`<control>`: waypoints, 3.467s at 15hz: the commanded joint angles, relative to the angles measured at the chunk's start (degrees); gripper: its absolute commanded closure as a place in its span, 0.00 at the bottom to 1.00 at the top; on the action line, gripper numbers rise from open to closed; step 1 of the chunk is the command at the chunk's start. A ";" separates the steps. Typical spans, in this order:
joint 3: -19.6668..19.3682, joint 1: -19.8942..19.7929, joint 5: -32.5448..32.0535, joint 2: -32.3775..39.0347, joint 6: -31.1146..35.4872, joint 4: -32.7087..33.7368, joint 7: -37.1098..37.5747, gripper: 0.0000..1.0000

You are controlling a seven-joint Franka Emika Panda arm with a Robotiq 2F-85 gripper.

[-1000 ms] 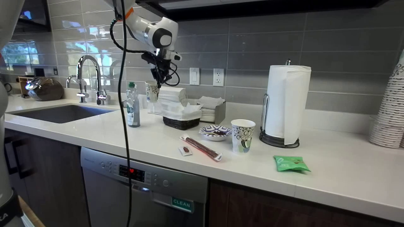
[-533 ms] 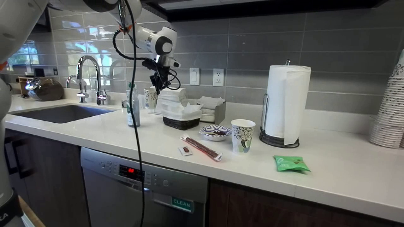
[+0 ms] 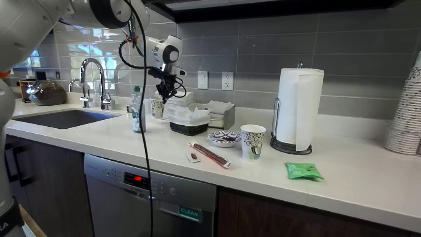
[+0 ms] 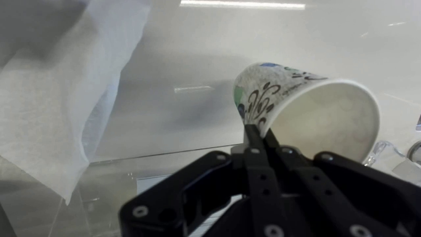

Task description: Move the cup on the counter

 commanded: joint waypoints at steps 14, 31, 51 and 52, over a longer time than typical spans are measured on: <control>-2.85 3.93 -7.14 4.25 -1.39 4.13 9.69 0.99; 2.60 -1.69 -0.98 -9.53 32.82 -17.01 -6.84 0.00; -5.91 -4.93 10.12 -61.62 6.33 -61.26 18.02 0.00; -5.79 -6.89 7.52 -64.93 1.08 -61.27 21.40 0.00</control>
